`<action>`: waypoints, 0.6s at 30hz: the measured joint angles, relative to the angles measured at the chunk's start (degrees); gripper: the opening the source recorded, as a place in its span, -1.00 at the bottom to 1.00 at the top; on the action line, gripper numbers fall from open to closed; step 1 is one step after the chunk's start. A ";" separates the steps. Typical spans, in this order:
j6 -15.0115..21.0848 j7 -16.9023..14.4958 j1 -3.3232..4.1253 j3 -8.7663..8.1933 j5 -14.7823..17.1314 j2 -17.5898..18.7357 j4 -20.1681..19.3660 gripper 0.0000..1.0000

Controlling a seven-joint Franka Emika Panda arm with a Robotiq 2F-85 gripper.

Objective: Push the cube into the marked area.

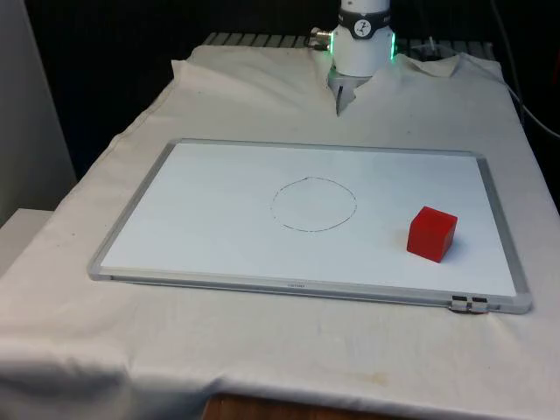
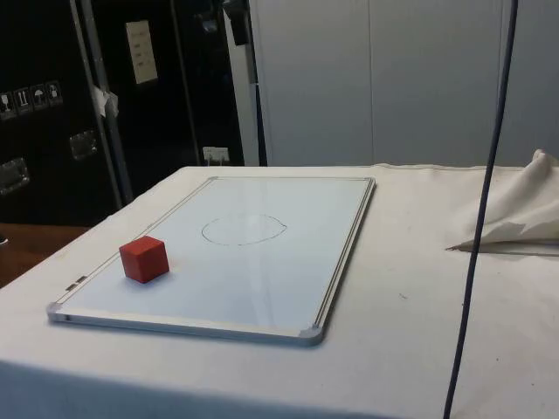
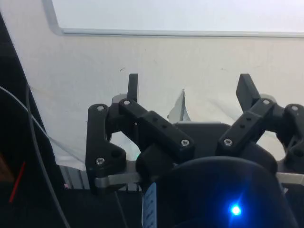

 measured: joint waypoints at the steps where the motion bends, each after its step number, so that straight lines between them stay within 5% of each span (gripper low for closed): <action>1: 0.00 0.00 0.00 0.00 0.00 0.00 0.00 0.89; 4: 0.00 0.00 0.00 0.00 0.00 0.00 0.00 0.71; 18: 0.00 0.00 0.00 0.00 0.00 0.00 0.00 -0.82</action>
